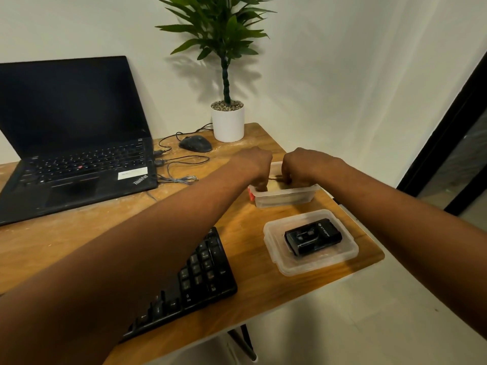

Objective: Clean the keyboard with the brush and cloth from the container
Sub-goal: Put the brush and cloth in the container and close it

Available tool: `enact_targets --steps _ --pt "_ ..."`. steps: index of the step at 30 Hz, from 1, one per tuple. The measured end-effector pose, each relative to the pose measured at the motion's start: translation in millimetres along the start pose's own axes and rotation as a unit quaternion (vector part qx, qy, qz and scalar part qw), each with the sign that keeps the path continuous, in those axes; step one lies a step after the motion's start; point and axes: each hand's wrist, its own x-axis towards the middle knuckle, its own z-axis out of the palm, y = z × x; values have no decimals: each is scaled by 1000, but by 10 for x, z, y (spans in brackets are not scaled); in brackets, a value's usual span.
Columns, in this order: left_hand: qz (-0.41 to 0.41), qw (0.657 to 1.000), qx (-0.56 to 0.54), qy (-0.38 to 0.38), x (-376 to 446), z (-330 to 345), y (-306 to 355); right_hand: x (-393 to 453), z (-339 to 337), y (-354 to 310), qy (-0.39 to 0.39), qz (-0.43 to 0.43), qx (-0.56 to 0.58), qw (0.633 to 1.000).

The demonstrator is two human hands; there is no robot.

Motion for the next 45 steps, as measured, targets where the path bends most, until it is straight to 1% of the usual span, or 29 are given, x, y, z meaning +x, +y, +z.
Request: enact_targets --steps 6,10,13,18,22,27,31,33,37,42,45 --pt "3 999 44 11 5 30 18 -23 -23 91 -6 -43 2 999" --pt "16 999 25 21 -4 -11 -10 -84 -140 180 4 -42 56 998" --pt "22 999 -2 45 -27 -51 -59 -177 -187 281 29 -41 111 993" --pt "49 993 -49 97 -176 -113 -75 -428 -187 376 88 -64 207 972" --pt "65 988 -95 106 -370 -69 -44 -713 -133 431 116 -69 292 947" --pt "89 984 -117 99 -682 9 27 -1049 -26 491 97 -65 356 927" --pt "98 979 -156 90 -916 56 68 -1304 34 538 74 -68 408 908" --pt "101 974 -186 80 -1010 95 101 -1417 73 545 54 -70 416 905" --pt "101 974 -198 51 -1139 229 225 -1533 179 515 16 -64 381 922" --pt "90 978 -183 35 -1207 406 411 -1562 335 413 15 -64 345 936" --pt "82 979 -182 31 -1221 448 495 -1569 380 393 15 -65 347 935"
